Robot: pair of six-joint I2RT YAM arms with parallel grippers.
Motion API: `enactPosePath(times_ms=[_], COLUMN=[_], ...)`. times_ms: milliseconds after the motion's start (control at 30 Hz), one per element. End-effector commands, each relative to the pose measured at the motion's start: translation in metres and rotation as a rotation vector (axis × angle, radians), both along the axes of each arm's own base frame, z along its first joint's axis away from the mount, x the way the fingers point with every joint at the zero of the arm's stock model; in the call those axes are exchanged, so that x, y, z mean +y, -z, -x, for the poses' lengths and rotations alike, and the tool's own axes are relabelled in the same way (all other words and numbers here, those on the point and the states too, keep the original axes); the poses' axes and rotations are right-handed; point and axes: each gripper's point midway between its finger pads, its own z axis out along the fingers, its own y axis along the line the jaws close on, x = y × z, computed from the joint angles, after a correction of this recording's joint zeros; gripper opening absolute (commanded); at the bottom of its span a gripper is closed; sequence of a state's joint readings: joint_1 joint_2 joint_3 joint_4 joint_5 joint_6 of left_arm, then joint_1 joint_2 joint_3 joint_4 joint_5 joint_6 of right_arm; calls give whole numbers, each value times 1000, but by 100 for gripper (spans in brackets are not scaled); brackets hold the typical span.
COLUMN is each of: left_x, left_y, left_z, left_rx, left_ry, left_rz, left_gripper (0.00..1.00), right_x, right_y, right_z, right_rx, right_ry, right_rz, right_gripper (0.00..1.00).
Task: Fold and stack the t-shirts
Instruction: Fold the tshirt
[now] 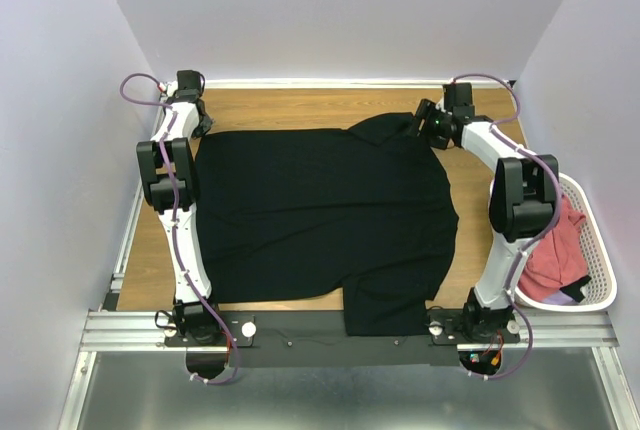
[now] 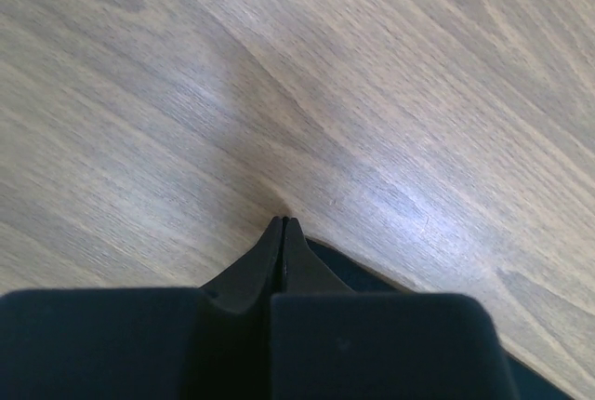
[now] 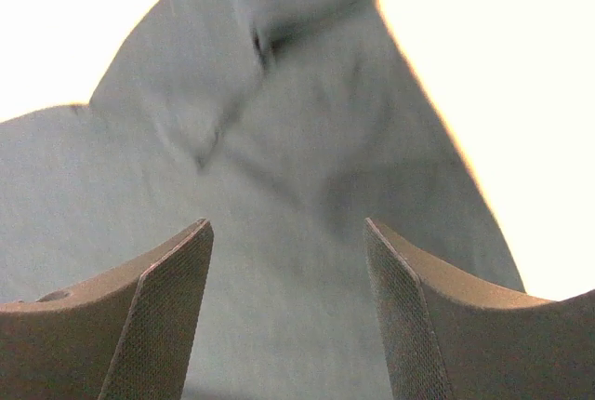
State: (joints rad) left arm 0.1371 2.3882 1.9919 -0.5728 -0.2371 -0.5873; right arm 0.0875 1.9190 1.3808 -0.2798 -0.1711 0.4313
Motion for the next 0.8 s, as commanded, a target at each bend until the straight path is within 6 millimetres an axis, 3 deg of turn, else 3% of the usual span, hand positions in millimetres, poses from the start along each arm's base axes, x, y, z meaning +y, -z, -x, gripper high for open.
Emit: enactPosePath(times_ms=[0, 67, 100, 167, 233, 300, 500, 767], left_x=[4, 4, 5, 4, 3, 3, 4, 4], left_y=[20, 19, 19, 18, 19, 20, 24, 22], left_z=[24, 22, 22, 21, 20, 20, 22, 21], left_rx=[120, 114, 113, 108, 106, 109, 113, 108], left_ry=[12, 17, 17, 24, 31, 37, 42, 50], left_rz=[-35, -40, -39, -37, -35, -39, -42, -47], left_gripper=[0, 0, 0, 0, 0, 0, 0, 0], right_x=[-18, -21, -25, -30, -36, -40, -40, -35], right_y=[3, -2, 11, 7, 21, 19, 44, 58], right_z=[-44, -62, -67, -81, -88, -98, -113, -124], right_rx=[-41, -69, -49, -67, -52, -68, -49, -38], right_ry=[124, 143, 159, 180, 204, 223, 242, 242], right_rz=[4, 2, 4, -16, -22, -21, -30, -59], right_gripper=[73, 72, 71, 69, 67, 64, 61, 57])
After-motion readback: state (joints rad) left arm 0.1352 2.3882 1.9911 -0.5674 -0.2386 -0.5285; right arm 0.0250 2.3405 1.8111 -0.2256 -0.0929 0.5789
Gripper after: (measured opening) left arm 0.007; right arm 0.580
